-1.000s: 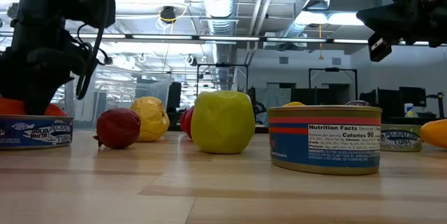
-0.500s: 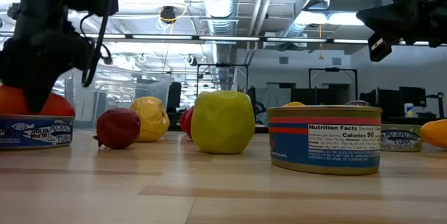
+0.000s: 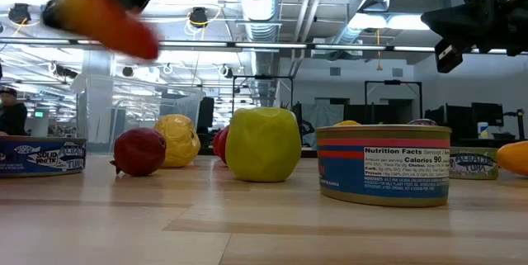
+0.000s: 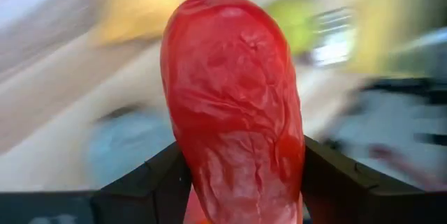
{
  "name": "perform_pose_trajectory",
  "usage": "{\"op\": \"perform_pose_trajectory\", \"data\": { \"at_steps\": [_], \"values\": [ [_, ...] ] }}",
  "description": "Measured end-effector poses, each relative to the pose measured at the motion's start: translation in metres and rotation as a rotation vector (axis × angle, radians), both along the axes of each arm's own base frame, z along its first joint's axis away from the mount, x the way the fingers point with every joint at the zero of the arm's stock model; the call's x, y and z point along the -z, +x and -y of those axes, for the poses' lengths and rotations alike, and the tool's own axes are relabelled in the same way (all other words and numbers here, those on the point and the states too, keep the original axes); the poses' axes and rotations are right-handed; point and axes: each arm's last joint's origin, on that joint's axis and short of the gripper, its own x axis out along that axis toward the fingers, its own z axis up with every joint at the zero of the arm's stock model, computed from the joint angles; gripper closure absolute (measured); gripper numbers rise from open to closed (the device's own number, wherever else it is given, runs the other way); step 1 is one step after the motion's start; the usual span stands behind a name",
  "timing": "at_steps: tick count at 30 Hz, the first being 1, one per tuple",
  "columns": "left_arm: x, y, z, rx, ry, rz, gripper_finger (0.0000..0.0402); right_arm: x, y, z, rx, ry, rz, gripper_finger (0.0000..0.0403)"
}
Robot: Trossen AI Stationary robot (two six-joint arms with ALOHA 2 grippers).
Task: Pick & Place Food Item
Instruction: Put the left orange red mango into the transparent bin
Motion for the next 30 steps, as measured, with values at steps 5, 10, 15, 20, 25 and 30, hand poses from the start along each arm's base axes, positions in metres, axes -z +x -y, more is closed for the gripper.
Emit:
{"op": "perform_pose_trajectory", "data": {
  "at_steps": [5,10,15,20,25,30],
  "values": [
    [-0.048,0.012,0.003,0.008,-0.079,0.469,0.0183,0.0,0.0,0.0,-0.001,0.0,-0.001,0.0403],
    [-0.09,0.015,0.006,0.047,-0.157,0.895,0.0184,0.0,0.0,0.0,0.0,0.0,0.0,0.0403],
    [-0.125,0.008,0.008,0.097,-0.193,1.273,0.018,0.0,0.0,0.0,-0.001,0.0,0.0,0.0403],
    [-0.15,-0.004,0.006,0.099,-0.185,1.579,0.0179,0.0,0.0,0.0,0.0,0.0,0.0,0.0403],
    [-0.16,-0.013,0.005,0.11,-0.158,1.733,0.0179,0.0,0.0,0.0,0.0,0.0,0.0,0.0403],
    [-0.159,-0.012,0.002,0.051,0.043,1.764,0.0179,0.0,0.0,0.0,0.0,0.0,0.0,0.0403]
  ]
}}
